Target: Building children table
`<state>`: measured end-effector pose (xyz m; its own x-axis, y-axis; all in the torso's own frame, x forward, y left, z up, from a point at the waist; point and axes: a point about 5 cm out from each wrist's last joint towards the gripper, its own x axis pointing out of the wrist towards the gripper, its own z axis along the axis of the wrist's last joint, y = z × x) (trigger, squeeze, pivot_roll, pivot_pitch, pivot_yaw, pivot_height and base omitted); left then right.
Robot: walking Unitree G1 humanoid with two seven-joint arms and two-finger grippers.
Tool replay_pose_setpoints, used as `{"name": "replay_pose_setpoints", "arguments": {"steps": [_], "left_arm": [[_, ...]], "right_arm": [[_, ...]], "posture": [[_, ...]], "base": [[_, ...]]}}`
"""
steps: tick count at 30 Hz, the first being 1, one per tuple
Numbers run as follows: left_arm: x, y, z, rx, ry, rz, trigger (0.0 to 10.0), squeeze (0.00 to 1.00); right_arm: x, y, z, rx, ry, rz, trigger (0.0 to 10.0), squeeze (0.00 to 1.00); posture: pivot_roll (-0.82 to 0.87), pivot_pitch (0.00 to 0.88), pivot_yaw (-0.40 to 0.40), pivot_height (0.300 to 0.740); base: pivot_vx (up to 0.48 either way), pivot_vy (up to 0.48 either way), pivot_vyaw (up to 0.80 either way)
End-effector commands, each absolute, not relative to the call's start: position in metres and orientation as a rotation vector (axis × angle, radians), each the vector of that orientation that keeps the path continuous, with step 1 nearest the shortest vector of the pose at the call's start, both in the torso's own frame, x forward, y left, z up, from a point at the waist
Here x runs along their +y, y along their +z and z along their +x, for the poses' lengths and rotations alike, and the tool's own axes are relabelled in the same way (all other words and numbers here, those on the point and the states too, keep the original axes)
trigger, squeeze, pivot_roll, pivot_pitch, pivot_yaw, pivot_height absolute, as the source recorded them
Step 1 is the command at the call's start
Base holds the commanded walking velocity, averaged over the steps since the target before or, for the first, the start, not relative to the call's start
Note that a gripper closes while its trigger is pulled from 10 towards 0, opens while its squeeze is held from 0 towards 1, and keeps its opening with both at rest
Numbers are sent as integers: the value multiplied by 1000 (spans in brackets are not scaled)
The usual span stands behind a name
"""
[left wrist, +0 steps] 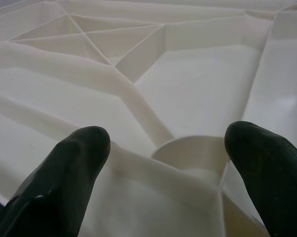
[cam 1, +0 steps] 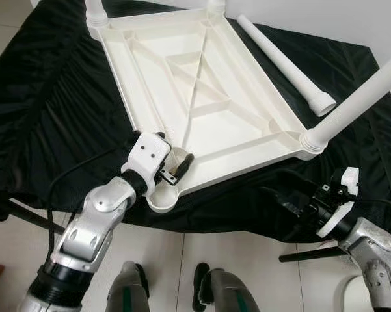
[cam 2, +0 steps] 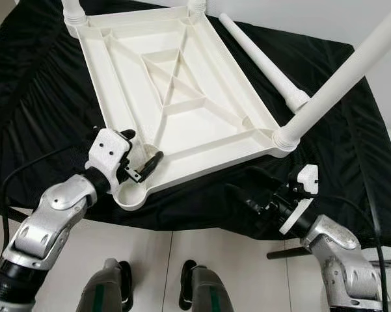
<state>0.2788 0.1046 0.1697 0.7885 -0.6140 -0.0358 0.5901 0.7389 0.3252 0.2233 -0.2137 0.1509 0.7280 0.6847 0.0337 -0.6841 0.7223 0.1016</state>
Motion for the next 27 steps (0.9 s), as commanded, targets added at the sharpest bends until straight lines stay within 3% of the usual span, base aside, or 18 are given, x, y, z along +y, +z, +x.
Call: {"name": "replay_pose_setpoints", "arguments": {"steps": [1, 18, 22, 27], "left_arm": [[103, 147, 275, 49, -767, 356, 10000, 0], [107, 152, 272, 179, -887, 338, 10000, 0], [113, 145, 271, 327, -919, 356, 10000, 0], [115, 143, 267, 388, -959, 379, 10000, 0]], "right_arm": [[-218, 147, 221, 30, 699, 109, 10000, 0], [-218, 142, 220, 24, 589, 117, 10000, 0], [-217, 142, 221, 21, 566, 120, 10000, 0], [-219, 145, 226, -1, 523, 120, 10000, 0]], "posture": [[-16, 181, -65, 740], [-14, 190, -43, 740], [-12, 193, -40, 740], [-12, 193, -39, 740]], "base": [[0, 0, 0], [0, 0, 0], [0, 0, 0], [0, 0, 0]]}}
